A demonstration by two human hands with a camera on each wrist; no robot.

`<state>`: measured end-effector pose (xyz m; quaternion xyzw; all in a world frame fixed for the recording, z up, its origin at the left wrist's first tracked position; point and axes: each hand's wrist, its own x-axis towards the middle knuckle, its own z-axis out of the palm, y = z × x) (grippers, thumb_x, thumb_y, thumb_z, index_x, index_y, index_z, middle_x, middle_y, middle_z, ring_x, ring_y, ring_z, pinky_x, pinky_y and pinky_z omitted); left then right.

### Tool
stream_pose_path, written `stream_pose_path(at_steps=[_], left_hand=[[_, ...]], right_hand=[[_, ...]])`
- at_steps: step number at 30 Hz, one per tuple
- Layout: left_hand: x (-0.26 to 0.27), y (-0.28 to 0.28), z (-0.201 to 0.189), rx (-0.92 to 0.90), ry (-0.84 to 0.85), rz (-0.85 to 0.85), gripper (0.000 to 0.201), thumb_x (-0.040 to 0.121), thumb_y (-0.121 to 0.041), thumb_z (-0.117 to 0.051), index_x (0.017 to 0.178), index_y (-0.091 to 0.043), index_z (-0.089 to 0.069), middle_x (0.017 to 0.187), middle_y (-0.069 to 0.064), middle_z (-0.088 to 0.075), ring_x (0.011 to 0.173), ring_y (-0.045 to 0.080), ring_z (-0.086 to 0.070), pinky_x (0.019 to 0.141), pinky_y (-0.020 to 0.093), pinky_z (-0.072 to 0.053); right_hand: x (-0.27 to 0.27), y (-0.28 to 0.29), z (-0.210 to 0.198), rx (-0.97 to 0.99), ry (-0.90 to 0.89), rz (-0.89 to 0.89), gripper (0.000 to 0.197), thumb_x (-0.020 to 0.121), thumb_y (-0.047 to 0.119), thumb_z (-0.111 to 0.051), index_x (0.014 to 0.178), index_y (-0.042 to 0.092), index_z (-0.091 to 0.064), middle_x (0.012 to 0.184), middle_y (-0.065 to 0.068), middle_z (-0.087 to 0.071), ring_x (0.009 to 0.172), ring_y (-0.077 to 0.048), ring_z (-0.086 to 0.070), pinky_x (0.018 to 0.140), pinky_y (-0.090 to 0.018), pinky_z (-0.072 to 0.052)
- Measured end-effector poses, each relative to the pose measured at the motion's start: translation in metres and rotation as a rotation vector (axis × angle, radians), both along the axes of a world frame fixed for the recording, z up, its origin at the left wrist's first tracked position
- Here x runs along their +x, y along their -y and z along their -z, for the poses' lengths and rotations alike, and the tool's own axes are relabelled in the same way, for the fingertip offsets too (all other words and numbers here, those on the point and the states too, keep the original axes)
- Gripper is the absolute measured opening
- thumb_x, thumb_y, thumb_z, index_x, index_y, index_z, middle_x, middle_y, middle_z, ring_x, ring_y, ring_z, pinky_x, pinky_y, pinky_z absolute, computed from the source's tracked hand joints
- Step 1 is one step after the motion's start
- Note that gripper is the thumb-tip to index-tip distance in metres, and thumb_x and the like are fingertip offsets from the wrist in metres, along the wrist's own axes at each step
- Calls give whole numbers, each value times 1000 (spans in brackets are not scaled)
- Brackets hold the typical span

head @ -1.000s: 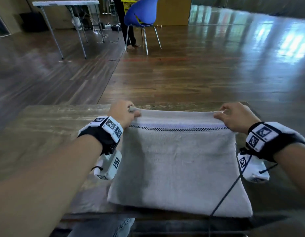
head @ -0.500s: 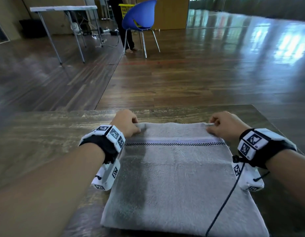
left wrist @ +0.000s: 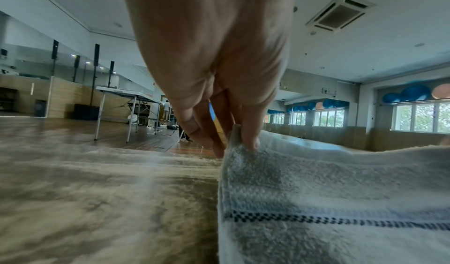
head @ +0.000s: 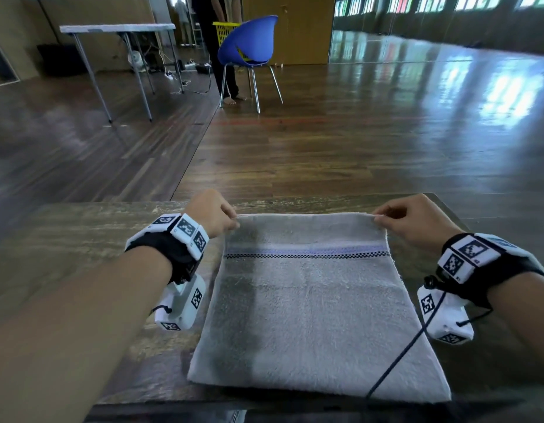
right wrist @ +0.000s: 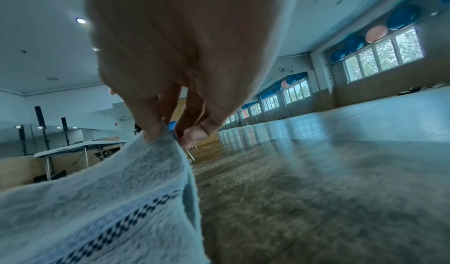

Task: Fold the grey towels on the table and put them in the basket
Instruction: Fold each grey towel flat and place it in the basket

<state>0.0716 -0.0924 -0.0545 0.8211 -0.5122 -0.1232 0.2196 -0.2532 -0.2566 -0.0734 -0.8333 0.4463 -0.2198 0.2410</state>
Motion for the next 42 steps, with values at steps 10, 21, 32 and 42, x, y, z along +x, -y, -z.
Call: stream_pose_path(at_steps=[10, 21, 32, 42], left_hand=[[-8, -53, -17, -83, 55, -71, 16, 71, -18, -88, 85, -14, -82, 84, 4, -77, 63, 8, -60, 54, 15, -42], [-30, -85, -64, -174, 10, -114, 13, 67, -11, -89, 74, -18, -81, 73, 1, -75, 74, 13, -68, 61, 18, -48], [-51, -86, -174, -561, 221, -18, 13, 83, -9, -75, 95, -7, -80, 88, 12, -76, 83, 23, -71, 86, 34, -56], [-58, -132, -142, -562, 129, 79, 10, 89, -14, -71, 92, -9, -79, 78, 4, -75, 72, 7, -69, 72, 24, -55]], right_hand=[[-33, -56, -18, -152, 100, -91, 9, 78, 8, -84, 83, 15, -82, 83, 3, -76, 80, -15, -69, 81, -38, -56], [-46, -83, -60, -286, 78, 31, 16, 71, 8, -85, 75, 19, -75, 69, 6, -72, 72, -13, -69, 79, -29, -55], [-35, -67, -175, -565, 164, 150, 19, 87, 6, -62, 92, 8, -80, 85, -10, -76, 78, -22, -58, 90, -26, -33], [-72, -116, -156, -464, 209, 34, 19, 84, 3, -67, 95, 11, -81, 85, -3, -76, 81, -22, -71, 88, -37, -55]])
